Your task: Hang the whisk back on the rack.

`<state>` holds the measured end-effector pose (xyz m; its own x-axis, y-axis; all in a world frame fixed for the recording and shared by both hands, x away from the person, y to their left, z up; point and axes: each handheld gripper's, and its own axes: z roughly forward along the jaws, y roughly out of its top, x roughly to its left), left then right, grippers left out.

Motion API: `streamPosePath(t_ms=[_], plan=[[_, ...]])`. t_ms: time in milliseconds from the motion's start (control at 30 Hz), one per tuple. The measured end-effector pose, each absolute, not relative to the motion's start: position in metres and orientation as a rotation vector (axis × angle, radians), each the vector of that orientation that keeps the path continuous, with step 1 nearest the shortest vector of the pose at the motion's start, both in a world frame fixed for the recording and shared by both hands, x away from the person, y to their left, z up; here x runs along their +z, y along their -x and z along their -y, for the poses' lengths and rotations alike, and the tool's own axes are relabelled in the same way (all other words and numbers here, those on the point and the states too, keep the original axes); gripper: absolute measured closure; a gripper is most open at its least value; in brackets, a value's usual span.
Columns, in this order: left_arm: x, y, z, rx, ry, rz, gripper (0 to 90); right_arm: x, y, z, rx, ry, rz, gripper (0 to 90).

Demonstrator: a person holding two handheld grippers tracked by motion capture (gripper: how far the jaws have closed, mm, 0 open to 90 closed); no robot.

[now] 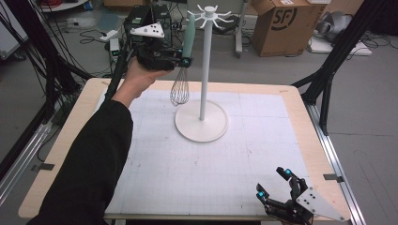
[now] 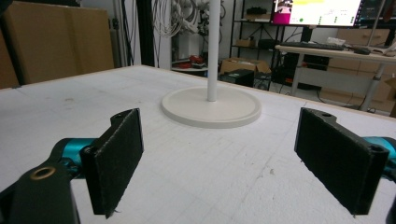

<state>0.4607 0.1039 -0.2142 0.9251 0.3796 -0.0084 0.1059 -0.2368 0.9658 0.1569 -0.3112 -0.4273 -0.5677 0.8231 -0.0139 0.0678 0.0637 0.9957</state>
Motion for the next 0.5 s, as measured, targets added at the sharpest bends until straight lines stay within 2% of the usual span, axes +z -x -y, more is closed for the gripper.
streamPosePath(t_ms=[133, 267, 367, 500], plan=[[-0.215, -0.458, -0.101, 0.249, -1.796, -0.349, 67.0, -0.428, -0.158, 0.311, 1.562, -0.900, -1.729, 14.6], [-0.213, -0.455, -0.098, 0.251, -1.765, -0.386, 51.3, -0.427, -0.159, 0.309, 1.568, -0.894, -1.735, 14.6], [-0.210, -0.450, -0.096, 0.278, -1.739, -0.409, 43.5, -0.428, -0.163, 0.307, 1.573, -0.886, -1.742, 14.6], [-0.216, -0.441, -0.100, 0.291, -1.663, -0.408, 44.0, -0.428, -0.168, 0.303, 1.591, -0.871, -1.754, 14.6]])
